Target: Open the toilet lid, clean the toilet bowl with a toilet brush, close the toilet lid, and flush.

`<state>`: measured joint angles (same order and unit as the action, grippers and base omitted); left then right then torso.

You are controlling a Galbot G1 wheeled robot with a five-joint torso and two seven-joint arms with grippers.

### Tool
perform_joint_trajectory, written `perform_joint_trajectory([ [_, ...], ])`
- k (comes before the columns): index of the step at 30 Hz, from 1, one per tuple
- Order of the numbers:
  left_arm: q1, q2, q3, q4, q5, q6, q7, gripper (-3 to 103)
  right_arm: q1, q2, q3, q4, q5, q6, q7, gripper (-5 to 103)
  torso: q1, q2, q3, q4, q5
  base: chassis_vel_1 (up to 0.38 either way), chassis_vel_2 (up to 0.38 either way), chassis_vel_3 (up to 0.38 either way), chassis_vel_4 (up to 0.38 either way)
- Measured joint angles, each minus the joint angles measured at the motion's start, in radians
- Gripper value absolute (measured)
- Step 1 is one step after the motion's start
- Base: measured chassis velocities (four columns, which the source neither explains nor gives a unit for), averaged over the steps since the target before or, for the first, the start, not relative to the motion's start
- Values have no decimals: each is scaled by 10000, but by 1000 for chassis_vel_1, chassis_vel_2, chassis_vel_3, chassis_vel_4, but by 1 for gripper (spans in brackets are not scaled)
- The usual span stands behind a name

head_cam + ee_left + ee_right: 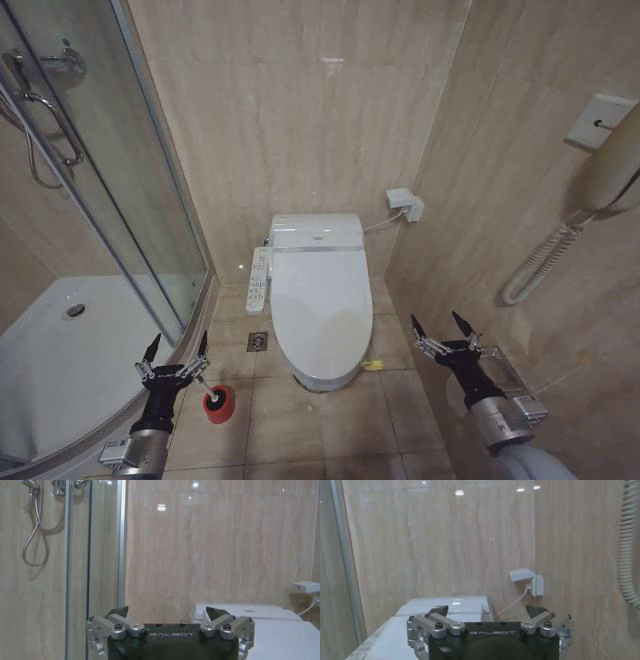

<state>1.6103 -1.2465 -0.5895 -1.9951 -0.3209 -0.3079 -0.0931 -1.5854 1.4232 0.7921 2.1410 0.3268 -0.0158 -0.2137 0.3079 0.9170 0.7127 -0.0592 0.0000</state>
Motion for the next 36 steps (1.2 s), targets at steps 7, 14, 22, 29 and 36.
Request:
perform_joint_trajectory([
  [7, 4, -5, -5, -8, 0, 23, 0, 100, 0, 0, 0, 0, 0, 0, 0, 100, 0, 0, 0, 0, 0, 0, 0, 0, 0],
  [14, 267, -472, -605, -927, -32, 1553, 86, 100, 0, 0, 0, 0, 0, 0, 0, 100, 0, 0, 0, 0, 1, 0, 0, 0, 0],
  [22, 576, -1236, -1640, -2131, -225, 3772, 388, 100, -1, 0, -1, 0, 0, 0, 0, 100, -1, 1, 0, 0, 4, 0, 0, 0, 0],
  [29, -240, -794, -2097, -780, -623, 3673, 692, 96, 1, 0, 0, 1, 0, 0, 0, 100, -1, 1, -1, 1, 1, 0, 0, 0, 0],
  [36, -1076, -249, -1995, 431, -1174, 2540, 1358, 99, 0, 0, 0, 1, 0, 0, 0, 100, 0, 1, 0, 0, -2, 0, 0, 0, 0],
])
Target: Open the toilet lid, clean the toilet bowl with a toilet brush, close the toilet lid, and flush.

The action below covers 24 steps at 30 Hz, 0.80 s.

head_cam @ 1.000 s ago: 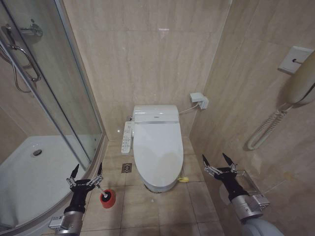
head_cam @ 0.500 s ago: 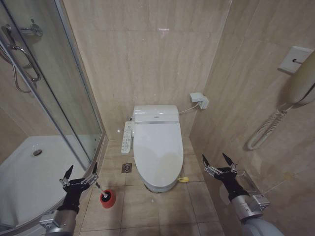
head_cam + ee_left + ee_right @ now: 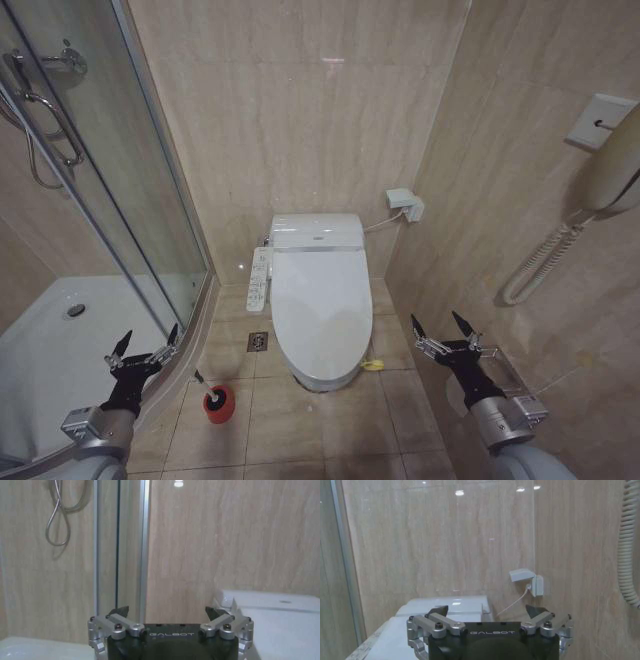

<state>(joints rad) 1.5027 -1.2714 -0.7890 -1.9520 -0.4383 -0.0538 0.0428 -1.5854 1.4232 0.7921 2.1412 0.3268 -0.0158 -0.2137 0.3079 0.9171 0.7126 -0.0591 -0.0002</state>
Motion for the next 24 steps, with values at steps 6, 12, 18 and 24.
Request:
perform_joint_trajectory([
  [6, -509, 308, 46, 544, -430, -166, 165, 99, 0, 0, 0, -1, 0, 0, 0, 100, 0, 0, 1, 0, 0, 0, 0, 0, 0],
  [12, -1035, 787, 112, 1175, -723, -166, 302, 98, 0, 0, 0, 0, 0, 0, 0, 100, 0, -1, 1, 0, 1, 0, 0, 0, 0],
  [18, -1497, 1209, 288, 1795, -784, -281, 610, 97, 0, 0, 0, -1, 0, 0, 0, 100, 0, -1, 1, 0, 2, 0, 0, 0, 0],
  [24, -1881, 1514, 456, 2253, -852, -305, 674, 97, 0, 0, 0, -1, 0, 0, 0, 100, 1, -2, 1, -1, 1, 0, 0, 0, 0],
])
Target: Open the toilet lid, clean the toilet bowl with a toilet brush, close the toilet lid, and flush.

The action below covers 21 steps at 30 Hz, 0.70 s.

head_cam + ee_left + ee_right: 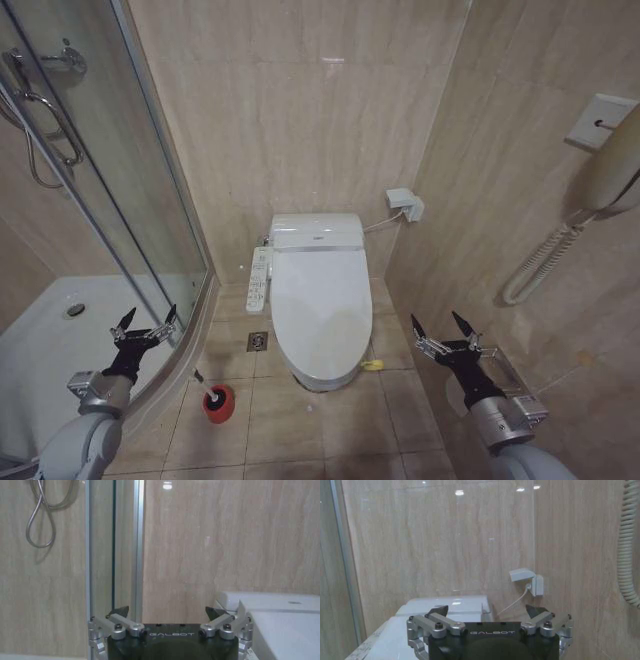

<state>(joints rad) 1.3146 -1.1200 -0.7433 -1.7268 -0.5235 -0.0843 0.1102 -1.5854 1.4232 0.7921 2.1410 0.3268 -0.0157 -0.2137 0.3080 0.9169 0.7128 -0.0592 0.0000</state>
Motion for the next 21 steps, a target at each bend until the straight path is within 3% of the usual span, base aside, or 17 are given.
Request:
perform_joint_trajectory([
  [21, 251, -382, 46, -224, -8, -167, 225, 99, 0, 0, 0, 0, 0, 0, 0, 100, -2, 1, -2, 0, 0, -38, 37, 37, -36],
])
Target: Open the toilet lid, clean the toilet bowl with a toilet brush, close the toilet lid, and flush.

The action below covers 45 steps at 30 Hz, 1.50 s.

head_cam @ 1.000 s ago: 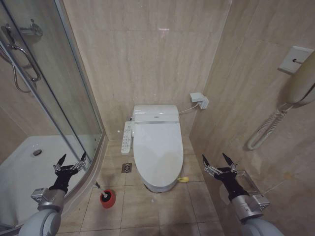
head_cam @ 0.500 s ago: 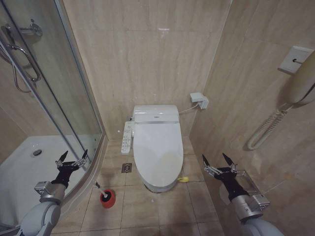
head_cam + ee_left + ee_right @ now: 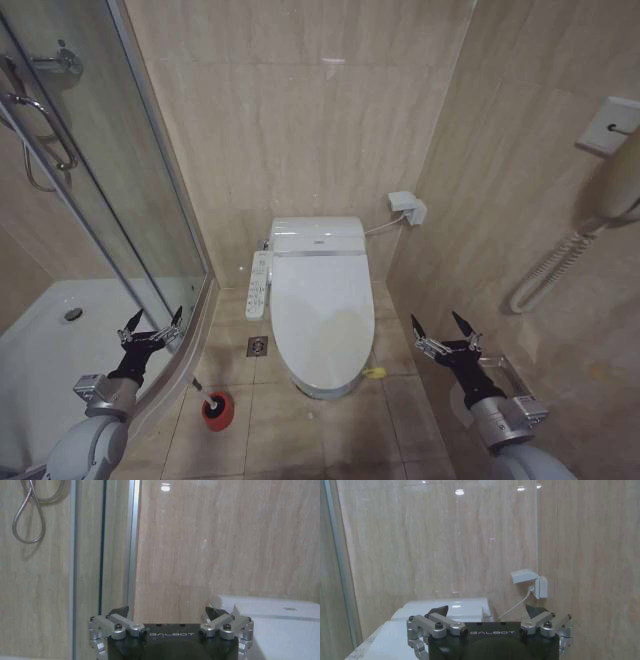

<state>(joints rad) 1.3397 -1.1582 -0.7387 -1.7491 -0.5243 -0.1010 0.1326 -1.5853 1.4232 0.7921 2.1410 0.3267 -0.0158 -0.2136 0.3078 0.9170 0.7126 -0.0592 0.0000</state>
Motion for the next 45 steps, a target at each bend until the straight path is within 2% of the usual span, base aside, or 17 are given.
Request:
perform_joint_trajectory([
  [16, 94, -91, -54, -65, 6, -121, 61, 99, 2, 0, 0, 0, 0, 0, 0, 100, 5, -1, 2, 1, -1, -113, 96, 111, -99],
  [26, -437, 451, 80, 458, -461, 11, -279, 98, -1, 0, 0, 0, 0, 0, 0, 100, -3, 2, 0, 1, -1, 0, 0, 0, 0],
  [38, -1583, 1522, 824, 1603, -988, -51, 455, 94, 1, 0, 0, 0, 0, 0, 0, 100, 1, 1, 0, 1, -1, 0, 0, 0, 0],
  [39, -1728, 1600, 921, 1753, -1020, -55, 567, 89, 0, 0, 0, 0, 0, 0, 0, 100, 0, 1, 0, 1, -1, 0, 0, 0, 0],
  [43, -2273, 1954, 1395, 2293, -1033, -189, 1297, 89, 0, 0, 0, 0, 0, 0, 0, 100, 1, 0, 1, 0, 1, 0, 0, 0, 0],
  [45, -2378, 2002, 1523, 2379, -1033, -208, 1319, 89, 0, 0, 0, 1, 0, 0, -1, 100, 1, 1, 1, 1, 0, 0, 0, 0, 0],
])
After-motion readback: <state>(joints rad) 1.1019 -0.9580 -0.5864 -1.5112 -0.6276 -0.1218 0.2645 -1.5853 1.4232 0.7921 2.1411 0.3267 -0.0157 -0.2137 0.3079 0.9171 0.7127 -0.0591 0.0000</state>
